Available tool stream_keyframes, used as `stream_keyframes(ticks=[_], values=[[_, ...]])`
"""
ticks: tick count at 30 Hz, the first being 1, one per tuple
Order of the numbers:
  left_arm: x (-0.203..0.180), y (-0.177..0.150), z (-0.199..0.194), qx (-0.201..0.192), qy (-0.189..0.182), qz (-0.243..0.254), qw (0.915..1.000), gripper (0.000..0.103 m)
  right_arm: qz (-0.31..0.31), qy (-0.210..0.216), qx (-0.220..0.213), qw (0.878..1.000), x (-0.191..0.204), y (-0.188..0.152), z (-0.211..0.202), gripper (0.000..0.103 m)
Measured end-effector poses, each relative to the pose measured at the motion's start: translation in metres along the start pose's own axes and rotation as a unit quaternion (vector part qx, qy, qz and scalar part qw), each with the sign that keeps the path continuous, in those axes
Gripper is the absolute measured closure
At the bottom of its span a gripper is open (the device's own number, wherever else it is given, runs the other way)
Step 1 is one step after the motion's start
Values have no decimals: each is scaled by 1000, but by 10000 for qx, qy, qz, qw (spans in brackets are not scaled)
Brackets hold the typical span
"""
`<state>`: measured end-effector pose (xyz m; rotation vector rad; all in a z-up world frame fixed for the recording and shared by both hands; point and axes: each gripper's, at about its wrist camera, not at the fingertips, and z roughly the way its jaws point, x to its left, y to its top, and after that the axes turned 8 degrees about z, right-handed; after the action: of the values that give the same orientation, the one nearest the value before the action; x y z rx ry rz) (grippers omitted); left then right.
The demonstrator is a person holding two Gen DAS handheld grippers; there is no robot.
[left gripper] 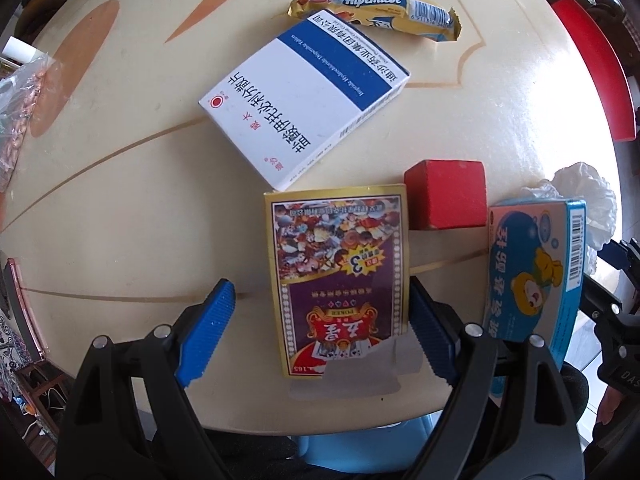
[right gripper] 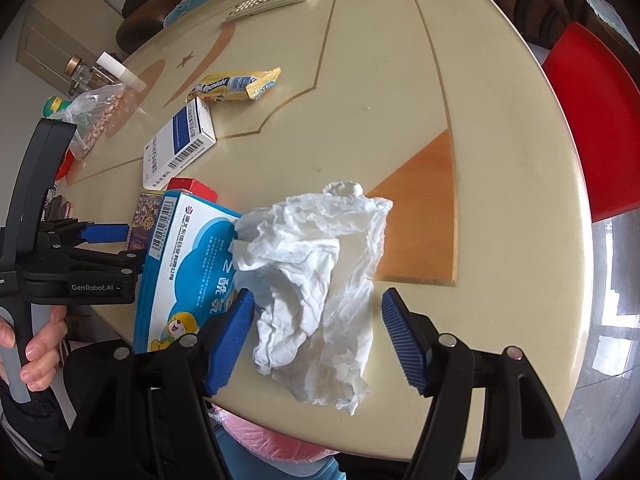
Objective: Collect trash
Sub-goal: 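Grasp the white tissue with the right tool while the left tool grasps the torn card scrap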
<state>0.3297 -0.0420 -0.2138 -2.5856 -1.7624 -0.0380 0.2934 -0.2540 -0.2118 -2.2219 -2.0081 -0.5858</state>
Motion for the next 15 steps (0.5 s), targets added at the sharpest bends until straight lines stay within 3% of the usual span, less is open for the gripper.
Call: stream_keyframes(ticks=[3,7,11,15], values=[[0,2,0,-80,23,28,10000,20,-30,23,-32,10000,0,1,0,46],[1,6,-5,-148,-87,-6,9999,29,-2,-16,-75,10000,-2,1,0,63],[2,4,-8,-235,-70,-57,9997,40,40,-37,-98,9999,-4,1,-1,73],[14,0,-10,-271,-187,-129,9994,42,32,-22,-166,9999,-4,-1,-6,81]])
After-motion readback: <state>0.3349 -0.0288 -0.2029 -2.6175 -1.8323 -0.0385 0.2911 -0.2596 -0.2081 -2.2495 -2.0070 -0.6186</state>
